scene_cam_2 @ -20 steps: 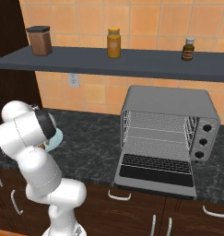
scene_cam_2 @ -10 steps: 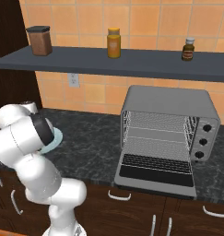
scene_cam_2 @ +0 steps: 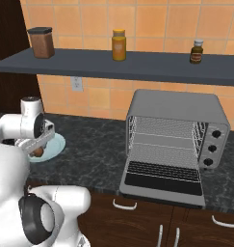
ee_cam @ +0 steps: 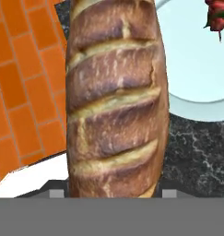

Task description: Pick up the kebab skewer and baguette bread, and place them inside the toaster oven. Close the toaster oven door and start by setting the timer.

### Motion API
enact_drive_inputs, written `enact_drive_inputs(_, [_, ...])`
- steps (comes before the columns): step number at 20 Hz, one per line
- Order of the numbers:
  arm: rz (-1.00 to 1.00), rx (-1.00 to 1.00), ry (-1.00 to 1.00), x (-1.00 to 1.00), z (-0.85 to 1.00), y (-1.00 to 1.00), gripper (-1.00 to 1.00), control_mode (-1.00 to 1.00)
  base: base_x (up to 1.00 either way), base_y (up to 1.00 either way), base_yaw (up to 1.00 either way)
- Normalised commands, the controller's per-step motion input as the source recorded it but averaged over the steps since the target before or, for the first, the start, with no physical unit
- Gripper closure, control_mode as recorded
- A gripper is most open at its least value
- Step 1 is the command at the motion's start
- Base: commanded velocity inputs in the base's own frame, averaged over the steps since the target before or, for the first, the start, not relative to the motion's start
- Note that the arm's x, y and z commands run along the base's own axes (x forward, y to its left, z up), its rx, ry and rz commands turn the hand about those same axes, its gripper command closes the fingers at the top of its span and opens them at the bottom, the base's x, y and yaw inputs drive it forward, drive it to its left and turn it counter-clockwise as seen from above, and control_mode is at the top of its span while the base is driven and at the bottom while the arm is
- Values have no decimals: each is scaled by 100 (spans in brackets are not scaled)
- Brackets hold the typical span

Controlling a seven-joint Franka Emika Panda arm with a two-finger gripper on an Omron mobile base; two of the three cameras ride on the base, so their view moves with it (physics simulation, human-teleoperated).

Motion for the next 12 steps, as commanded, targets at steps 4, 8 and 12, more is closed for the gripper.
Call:
enact_drive_inputs(4, [-32,3,0,-36,68,-87,100,-100,0,0,0])
enact_drive_inputs(8, [-40,1,1,-41,49,-100,100,-100,0,0,0])
enact_drive_inputs(12, [-35,0,-2,-18,43,-99,100,-100,0,0,0])
